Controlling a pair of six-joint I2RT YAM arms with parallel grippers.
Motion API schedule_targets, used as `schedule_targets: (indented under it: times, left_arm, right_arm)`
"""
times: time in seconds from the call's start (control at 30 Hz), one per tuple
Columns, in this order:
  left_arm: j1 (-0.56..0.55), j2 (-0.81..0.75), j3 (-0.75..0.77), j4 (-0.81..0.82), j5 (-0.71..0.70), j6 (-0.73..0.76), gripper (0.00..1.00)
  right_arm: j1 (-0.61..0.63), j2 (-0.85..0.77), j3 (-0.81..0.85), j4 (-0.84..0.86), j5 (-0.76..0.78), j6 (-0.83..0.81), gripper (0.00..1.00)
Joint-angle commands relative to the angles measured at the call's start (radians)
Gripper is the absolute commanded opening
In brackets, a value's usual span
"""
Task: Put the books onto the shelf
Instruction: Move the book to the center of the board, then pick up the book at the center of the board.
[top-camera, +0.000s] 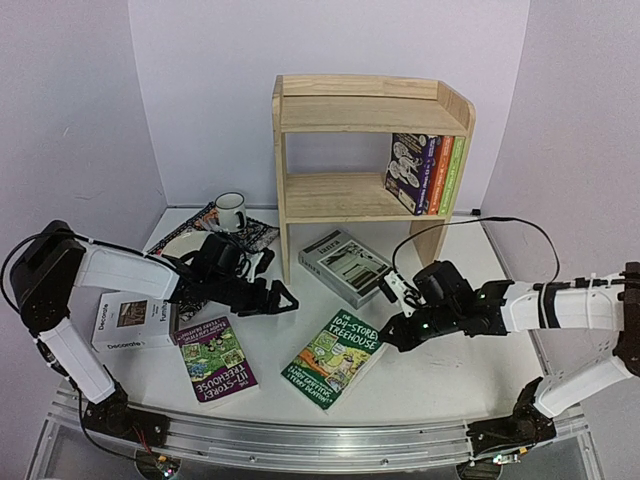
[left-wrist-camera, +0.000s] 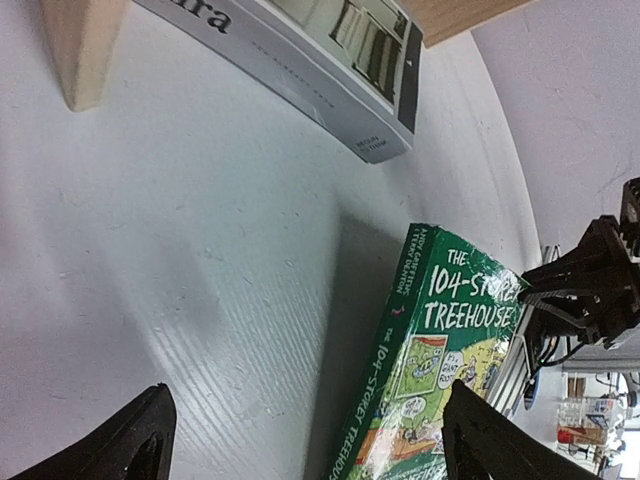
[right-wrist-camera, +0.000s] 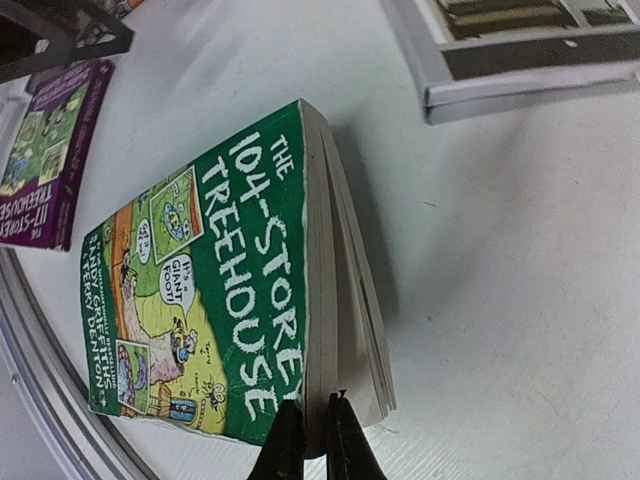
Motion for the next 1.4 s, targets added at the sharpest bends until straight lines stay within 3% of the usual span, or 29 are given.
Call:
schedule_targets:
  times: [0.0,0.2,0.63,1.37]
  left_arm:
    - [-0.038,0.028,0.03,0.033,0.068,0.055,0.93]
    - [-0.075,0.012,0.019,0.069,0.109,0.06,0.93]
    - [-0.078,-0.046,-0.045,0.209,0.321,0.089,0.94]
    - [-0.156,0.138,-0.035,0.505,0.299,0.063,0.94]
  right_arm:
    - [-0.002,0.02,0.087,-0.078,-0.088,-0.212,0.0]
    - [-0.008,0.026,0.138,-0.078,-0.086,-0.281,0.0]
    - [-0.007,-0.159,0.069,0.016,-0.122,-0.301,0.0]
    - [-0.007,-0.143,0.098,0.037,-0.161,-0.296,0.0]
